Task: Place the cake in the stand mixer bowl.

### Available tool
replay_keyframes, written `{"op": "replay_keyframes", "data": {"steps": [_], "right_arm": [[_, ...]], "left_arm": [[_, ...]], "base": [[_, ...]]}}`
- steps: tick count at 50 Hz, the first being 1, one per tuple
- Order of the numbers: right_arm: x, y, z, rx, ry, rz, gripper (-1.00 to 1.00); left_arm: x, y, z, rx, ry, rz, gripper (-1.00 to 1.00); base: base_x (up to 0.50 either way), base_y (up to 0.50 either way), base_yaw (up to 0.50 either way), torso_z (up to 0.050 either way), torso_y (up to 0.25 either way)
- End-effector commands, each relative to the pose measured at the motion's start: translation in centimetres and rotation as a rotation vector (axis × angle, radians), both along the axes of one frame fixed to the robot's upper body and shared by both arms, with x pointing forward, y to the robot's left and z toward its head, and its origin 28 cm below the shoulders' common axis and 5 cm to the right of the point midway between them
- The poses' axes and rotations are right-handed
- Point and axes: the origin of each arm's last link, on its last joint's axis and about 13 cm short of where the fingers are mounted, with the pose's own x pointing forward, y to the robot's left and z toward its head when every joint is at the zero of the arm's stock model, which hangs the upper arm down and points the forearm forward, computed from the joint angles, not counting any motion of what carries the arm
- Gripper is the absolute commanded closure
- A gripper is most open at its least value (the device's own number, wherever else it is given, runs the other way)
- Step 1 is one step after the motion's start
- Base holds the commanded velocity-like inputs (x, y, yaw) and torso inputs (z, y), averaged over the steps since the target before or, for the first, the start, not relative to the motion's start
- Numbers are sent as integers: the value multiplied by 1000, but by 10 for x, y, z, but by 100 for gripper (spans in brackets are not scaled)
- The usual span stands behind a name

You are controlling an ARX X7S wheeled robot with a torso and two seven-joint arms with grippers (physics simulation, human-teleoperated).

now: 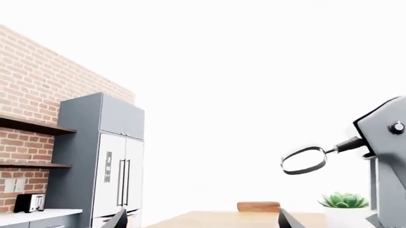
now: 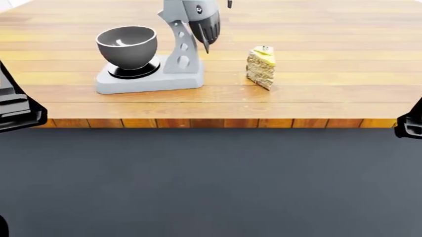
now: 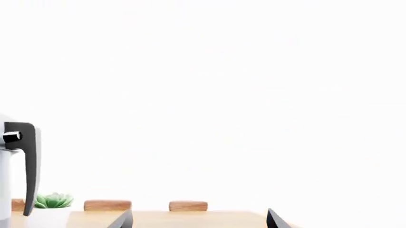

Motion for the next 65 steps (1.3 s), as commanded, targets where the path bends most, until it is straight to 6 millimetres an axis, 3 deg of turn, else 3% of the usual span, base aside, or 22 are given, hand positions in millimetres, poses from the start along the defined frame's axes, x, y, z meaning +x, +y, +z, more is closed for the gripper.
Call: {"op": "replay_keyframes", "data": {"steps": [1, 20, 34, 65], "right_arm": [[-9, 2, 5, -26, -14, 4, -100], [-8, 4, 3, -44, -2, 21, -100], [-11, 3, -1, -94, -23, 7, -100], [-21, 0, 4, -103, -58, 27, -100]], "left_arm": [[-9, 4, 8, 26, -31, 38, -100], [-8, 1, 7, 36, -25, 31, -100], [-8, 1, 6, 45, -18, 32, -100], [-11, 4, 6, 42, -22, 47, -100]], "base": [[0, 500, 0, 0, 0], [0, 500, 0, 0, 0], [9, 35, 0, 0, 0], [487, 0, 0, 0, 0]]}}
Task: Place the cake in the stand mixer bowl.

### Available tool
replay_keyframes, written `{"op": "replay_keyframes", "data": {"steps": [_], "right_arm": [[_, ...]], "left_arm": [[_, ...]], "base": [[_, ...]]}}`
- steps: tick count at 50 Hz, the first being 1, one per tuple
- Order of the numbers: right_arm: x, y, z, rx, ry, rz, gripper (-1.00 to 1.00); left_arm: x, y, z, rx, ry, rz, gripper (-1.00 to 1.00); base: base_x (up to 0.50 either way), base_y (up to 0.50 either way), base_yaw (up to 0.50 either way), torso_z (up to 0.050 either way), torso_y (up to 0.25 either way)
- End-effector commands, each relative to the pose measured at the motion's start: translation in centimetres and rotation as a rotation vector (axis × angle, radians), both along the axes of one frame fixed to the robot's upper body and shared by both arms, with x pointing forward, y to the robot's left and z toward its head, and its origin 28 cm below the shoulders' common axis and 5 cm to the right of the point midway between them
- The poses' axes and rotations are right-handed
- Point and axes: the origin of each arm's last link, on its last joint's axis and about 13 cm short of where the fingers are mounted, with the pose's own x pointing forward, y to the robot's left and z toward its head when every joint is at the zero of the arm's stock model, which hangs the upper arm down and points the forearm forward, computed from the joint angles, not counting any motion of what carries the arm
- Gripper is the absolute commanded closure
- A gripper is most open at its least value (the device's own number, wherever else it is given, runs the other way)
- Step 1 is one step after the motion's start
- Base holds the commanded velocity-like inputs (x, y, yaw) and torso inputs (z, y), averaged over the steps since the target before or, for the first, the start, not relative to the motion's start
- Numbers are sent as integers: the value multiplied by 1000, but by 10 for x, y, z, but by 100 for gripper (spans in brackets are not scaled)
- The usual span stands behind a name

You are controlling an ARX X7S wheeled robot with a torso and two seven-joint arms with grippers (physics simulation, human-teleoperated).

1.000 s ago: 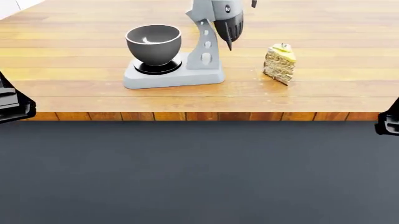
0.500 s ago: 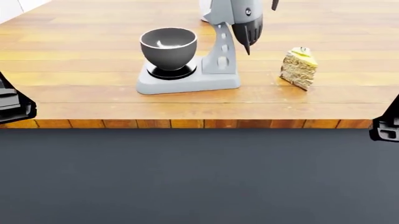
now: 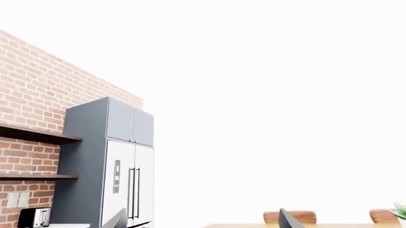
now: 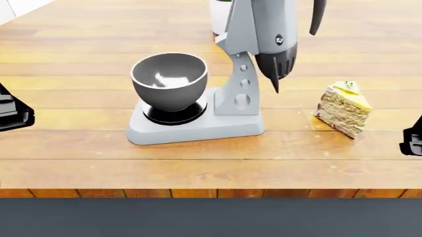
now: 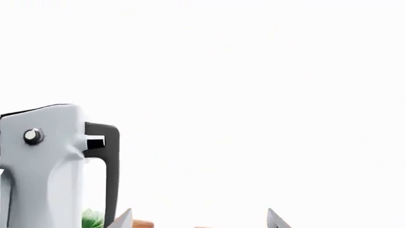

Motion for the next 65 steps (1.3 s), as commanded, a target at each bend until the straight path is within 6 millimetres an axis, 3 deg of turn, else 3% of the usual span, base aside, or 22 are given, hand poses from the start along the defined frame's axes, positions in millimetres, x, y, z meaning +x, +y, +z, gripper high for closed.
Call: {"op": "replay_keyframes", "data": {"steps": [1, 9, 19, 20, 21, 23, 25, 43, 55, 65], "right_arm": [[-2, -1, 0, 5, 0, 3, -100], [-2, -1, 0, 5, 16, 8, -100], [2, -1, -1, 19, 46, -16, -100], [26, -15, 5, -24, 239, -24, -100], [31, -19, 19, -58, 330, -14, -100], [26, -13, 23, 46, 492, 91, -100], [26, -15, 27, 46, 548, 88, -100], [33, -15, 49, 0, 749, 184, -100], [44, -18, 53, 5, 884, 307, -100], [56, -29, 51, 27, 1024, 291, -100]], "left_arm": [[-1, 0, 0, 3, -1, 2, -100], [-1, 0, 0, 2, 0, 1, -100], [-1, 1, -1, 2, 3, 5, -100], [0, 1, -3, -1, 9, 4, -100], [0, 1, -3, -1, 8, 4, -100], [0, 1, -4, -1, 9, 4, -100], [0, 2, -4, -2, 10, 5, -100], [0, 3, -4, -3, 11, 11, -100], [1, 4, -5, -6, 17, 16, -100], [1, 5, -5, -8, 15, 21, -100]], "base": [[500, 0, 0, 0, 0], [458, 0, 0, 0, 0], [0, 0, 0, 0, 1], [0, 0, 0, 0, 0], [0, 0, 0, 0, 0], [0, 0, 0, 0, 0], [0, 0, 0, 0, 0], [0, 0, 0, 0, 0], [0, 0, 0, 0, 0], [0, 0, 0, 0, 0]]}}
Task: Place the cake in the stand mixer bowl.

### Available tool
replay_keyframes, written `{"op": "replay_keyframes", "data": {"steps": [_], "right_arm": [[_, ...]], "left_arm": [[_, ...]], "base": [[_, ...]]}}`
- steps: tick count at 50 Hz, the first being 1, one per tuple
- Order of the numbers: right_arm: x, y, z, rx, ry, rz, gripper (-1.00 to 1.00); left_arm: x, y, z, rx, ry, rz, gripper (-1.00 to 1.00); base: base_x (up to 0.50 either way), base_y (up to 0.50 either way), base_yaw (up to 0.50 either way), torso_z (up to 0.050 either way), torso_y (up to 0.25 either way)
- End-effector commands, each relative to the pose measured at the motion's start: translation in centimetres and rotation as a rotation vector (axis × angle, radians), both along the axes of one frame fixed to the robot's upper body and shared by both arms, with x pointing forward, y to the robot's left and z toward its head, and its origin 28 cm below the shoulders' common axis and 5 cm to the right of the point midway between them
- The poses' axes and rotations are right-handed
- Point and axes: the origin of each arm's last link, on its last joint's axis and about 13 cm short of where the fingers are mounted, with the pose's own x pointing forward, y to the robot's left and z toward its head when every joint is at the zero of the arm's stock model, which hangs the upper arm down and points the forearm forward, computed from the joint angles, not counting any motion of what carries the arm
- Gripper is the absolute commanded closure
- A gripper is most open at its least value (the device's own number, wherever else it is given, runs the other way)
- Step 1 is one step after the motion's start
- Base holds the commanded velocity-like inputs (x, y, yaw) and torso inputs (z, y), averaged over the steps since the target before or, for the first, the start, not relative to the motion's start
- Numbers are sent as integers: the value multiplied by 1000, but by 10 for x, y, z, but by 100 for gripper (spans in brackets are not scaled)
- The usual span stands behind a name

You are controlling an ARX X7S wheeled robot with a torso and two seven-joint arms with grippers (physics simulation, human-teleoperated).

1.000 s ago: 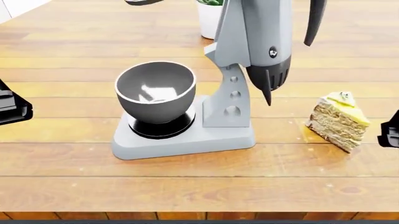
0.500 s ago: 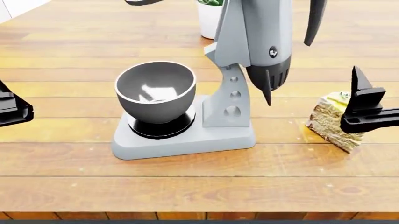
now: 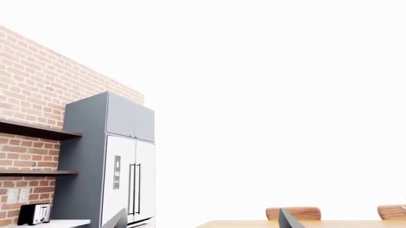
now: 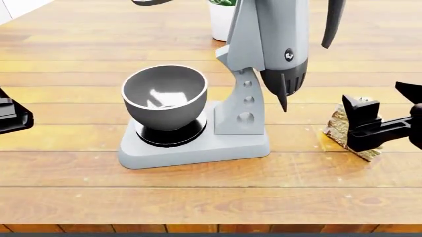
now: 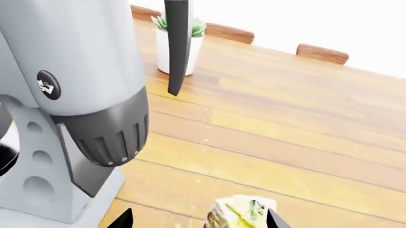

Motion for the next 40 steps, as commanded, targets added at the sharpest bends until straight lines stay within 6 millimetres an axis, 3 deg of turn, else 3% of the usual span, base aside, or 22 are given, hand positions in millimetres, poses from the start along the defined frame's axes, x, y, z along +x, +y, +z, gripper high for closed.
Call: {"op": "replay_keyframes", "data": {"steps": [1, 18, 40], "right_arm": [[12, -10, 3, 14, 167, 9, -100], [30, -17, 9, -48, 196, -32, -100], [52, -31, -10, -59, 315, -100, -100]], "left_arm": [[0, 1, -1, -3, 1, 6, -100], [1, 2, -4, -5, 8, 5, -100], [1, 2, -5, -7, 12, 9, -100]], "base": [[0, 0, 0, 0, 0], [0, 0, 0, 0, 0], [0, 0, 0, 0, 0]]}}
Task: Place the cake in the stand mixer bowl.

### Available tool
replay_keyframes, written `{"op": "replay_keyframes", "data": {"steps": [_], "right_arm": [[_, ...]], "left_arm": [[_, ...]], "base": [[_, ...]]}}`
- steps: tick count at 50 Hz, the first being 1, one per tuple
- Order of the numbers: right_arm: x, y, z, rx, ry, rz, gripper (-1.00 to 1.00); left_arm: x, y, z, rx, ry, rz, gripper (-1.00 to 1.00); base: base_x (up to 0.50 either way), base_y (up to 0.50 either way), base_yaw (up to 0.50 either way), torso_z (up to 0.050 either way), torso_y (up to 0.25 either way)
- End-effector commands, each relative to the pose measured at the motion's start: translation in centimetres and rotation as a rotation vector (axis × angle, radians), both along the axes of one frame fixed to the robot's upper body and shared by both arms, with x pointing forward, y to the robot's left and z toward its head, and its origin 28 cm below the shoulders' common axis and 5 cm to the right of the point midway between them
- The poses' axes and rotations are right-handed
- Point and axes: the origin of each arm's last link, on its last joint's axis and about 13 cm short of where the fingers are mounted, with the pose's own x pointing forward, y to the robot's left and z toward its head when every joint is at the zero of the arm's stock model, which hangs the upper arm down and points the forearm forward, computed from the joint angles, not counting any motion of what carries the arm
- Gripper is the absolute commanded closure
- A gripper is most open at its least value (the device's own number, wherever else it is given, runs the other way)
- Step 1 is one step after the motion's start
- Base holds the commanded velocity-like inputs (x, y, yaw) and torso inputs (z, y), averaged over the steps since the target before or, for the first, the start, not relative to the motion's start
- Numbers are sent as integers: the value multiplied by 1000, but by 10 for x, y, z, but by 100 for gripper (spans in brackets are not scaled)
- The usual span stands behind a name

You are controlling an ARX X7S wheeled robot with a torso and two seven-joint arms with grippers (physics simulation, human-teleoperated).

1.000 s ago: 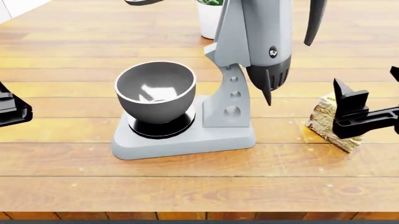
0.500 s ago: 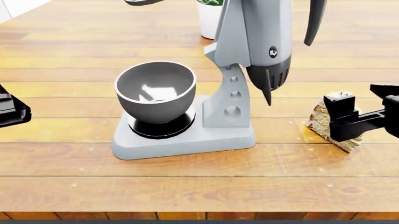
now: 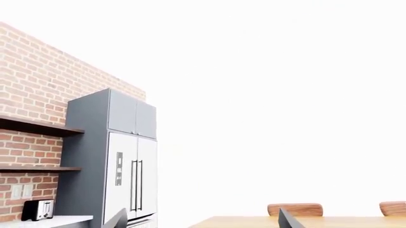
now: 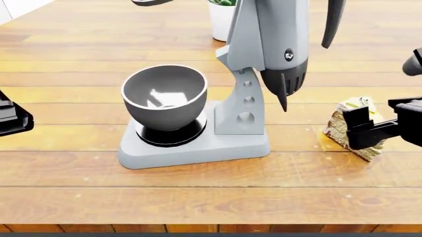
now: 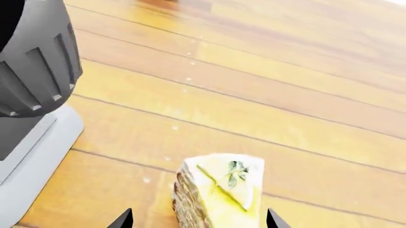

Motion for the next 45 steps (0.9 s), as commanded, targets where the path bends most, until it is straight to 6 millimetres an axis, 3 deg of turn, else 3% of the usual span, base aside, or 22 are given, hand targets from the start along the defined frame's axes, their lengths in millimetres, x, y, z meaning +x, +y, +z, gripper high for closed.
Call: {"op": "replay_keyframes", "data": {"steps": [1, 29, 30, 42, 45], "right_arm": [[13, -10, -9, -9, 49, -58, -100], [37, -18, -65, 6, 220, -48, -100], [37, -18, -64, -5, 204, -50, 100], [35, -18, -58, -52, 120, -53, 100], [31, -14, -47, -58, 63, -33, 100]], "left_arm": [[0, 0, 0, -1, 2, 2, -100], [0, 1, -4, -4, 8, 8, -100], [0, 1, -4, -5, 8, 7, -100], [0, 1, -4, -4, 9, 8, -100], [0, 1, -4, -5, 9, 8, -100]], "base": [[0, 0, 0, 0, 0], [0, 0, 0, 0, 0], [0, 0, 0, 0, 0], [0, 0, 0, 0, 0], [0, 0, 0, 0, 0]]}}
